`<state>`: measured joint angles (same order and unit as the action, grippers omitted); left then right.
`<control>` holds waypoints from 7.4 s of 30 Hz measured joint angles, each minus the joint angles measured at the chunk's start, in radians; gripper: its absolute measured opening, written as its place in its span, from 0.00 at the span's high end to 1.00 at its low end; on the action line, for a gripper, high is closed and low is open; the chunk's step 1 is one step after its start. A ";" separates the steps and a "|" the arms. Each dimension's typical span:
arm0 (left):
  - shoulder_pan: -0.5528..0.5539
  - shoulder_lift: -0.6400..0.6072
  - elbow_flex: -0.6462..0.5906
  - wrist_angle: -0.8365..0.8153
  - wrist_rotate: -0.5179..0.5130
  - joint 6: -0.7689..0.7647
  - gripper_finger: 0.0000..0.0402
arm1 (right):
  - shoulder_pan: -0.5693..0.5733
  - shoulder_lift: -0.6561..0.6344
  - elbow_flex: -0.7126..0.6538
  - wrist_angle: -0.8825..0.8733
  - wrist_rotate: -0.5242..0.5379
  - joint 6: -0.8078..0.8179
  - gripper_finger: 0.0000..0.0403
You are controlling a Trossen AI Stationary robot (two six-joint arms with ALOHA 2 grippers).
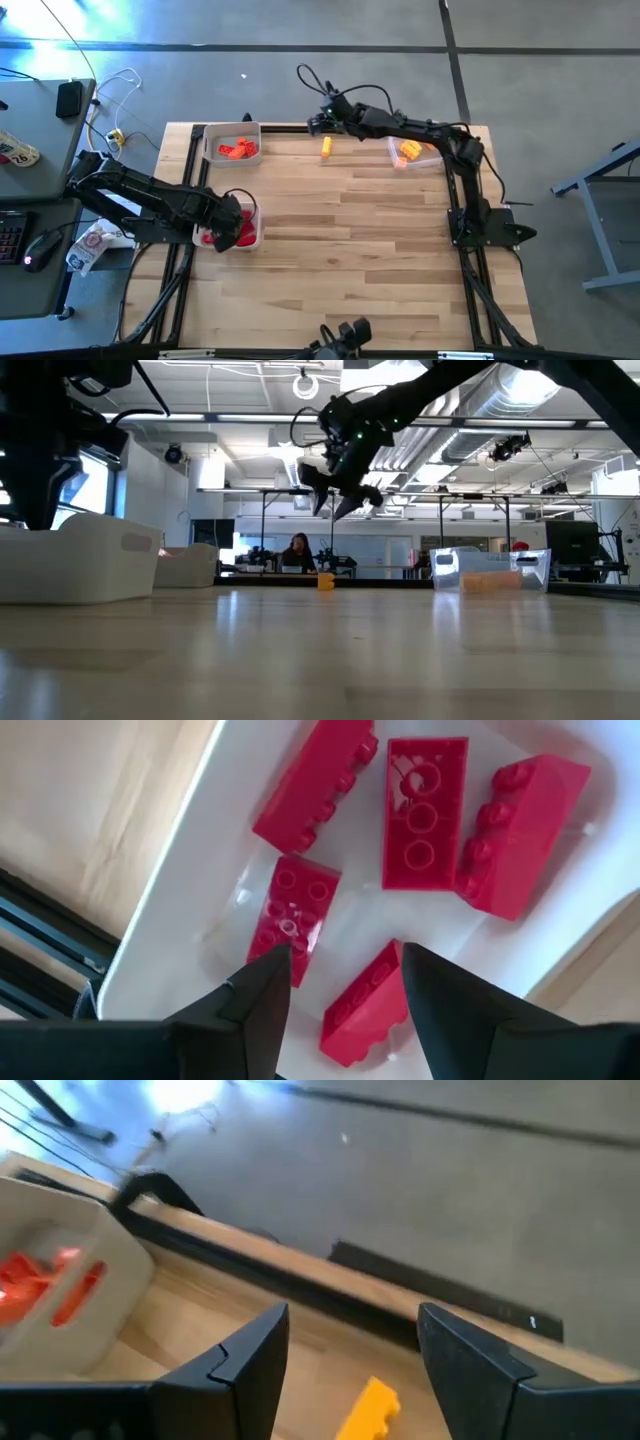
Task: Sort & place blocks by color
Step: Put the yellow game piece into the transparent bin, then return to Home Position
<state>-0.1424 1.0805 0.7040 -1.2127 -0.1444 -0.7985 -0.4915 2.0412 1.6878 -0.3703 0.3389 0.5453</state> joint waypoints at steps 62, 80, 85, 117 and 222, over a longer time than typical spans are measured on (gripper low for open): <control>0.000 0.000 0.001 0.040 -0.164 0.043 0.56 | 0.014 0.168 -0.001 -0.156 -0.219 0.068 0.83; 0.000 0.000 0.001 0.070 -0.008 0.123 0.56 | 0.054 -0.027 -0.001 -0.501 -0.050 -0.127 0.83; 0.000 -0.010 0.001 0.112 0.012 0.165 0.56 | 0.054 -0.091 -0.001 -0.605 0.018 -0.128 0.83; -0.002 -0.544 -0.016 0.552 -0.140 0.434 0.56 | -0.076 -0.168 -0.175 -1.041 0.290 0.173 0.81; -0.002 -0.951 -0.694 1.346 0.002 0.837 0.57 | 0.363 -1.713 -1.667 0.692 -0.579 -0.296 0.69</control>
<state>-0.1440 0.1295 0.0105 0.1333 -0.1421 0.0385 -0.1287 0.3279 0.0204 0.3213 -0.2404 0.2494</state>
